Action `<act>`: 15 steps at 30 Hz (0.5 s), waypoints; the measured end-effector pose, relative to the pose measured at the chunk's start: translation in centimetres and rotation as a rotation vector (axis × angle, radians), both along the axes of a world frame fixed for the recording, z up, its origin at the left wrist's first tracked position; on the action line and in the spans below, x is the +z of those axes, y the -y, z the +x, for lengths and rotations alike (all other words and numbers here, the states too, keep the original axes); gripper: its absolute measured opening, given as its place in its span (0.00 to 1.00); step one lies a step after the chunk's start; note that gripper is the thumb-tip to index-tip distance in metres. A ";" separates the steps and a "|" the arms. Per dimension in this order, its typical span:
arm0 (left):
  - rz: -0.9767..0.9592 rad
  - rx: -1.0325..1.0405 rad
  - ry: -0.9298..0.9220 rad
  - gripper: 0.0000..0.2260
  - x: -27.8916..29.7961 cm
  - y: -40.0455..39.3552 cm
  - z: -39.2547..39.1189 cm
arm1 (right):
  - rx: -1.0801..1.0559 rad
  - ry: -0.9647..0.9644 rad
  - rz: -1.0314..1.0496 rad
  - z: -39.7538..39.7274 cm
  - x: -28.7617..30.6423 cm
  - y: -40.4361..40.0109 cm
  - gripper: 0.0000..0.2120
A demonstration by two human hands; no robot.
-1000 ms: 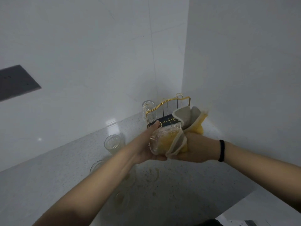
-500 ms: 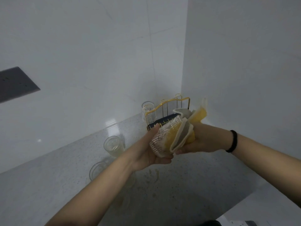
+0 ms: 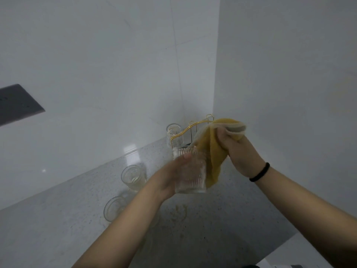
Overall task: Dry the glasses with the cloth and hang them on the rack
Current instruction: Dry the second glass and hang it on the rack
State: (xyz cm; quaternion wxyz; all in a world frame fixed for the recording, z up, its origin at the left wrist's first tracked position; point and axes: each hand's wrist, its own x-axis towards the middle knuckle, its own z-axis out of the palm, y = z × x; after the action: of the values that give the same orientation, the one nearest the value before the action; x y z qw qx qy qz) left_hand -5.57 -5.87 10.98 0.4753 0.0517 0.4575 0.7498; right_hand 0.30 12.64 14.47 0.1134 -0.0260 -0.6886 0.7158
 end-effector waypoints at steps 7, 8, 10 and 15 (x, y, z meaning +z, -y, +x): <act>0.151 0.468 0.182 0.25 1.8 -2.5 0.6 | -0.180 0.103 -0.370 2.1 -3.6 7.3 0.30; 0.122 0.456 0.195 0.23 2.0 -2.9 1.0 | -0.212 0.110 -0.433 1.7 -3.8 8.5 0.28; 0.062 0.442 0.171 0.18 2.1 -3.9 1.7 | -0.346 0.155 -0.510 0.5 -3.5 9.1 0.20; 0.090 0.531 0.117 0.24 2.3 -5.2 2.3 | -0.287 0.221 -0.934 -1.0 -2.6 6.7 0.26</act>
State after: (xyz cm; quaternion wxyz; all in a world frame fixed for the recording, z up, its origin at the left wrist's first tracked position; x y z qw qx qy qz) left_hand -3.31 -0.65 13.28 0.2850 -0.0924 0.3930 0.8693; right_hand -0.67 5.89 11.89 0.1136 -0.2441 -0.2920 0.9177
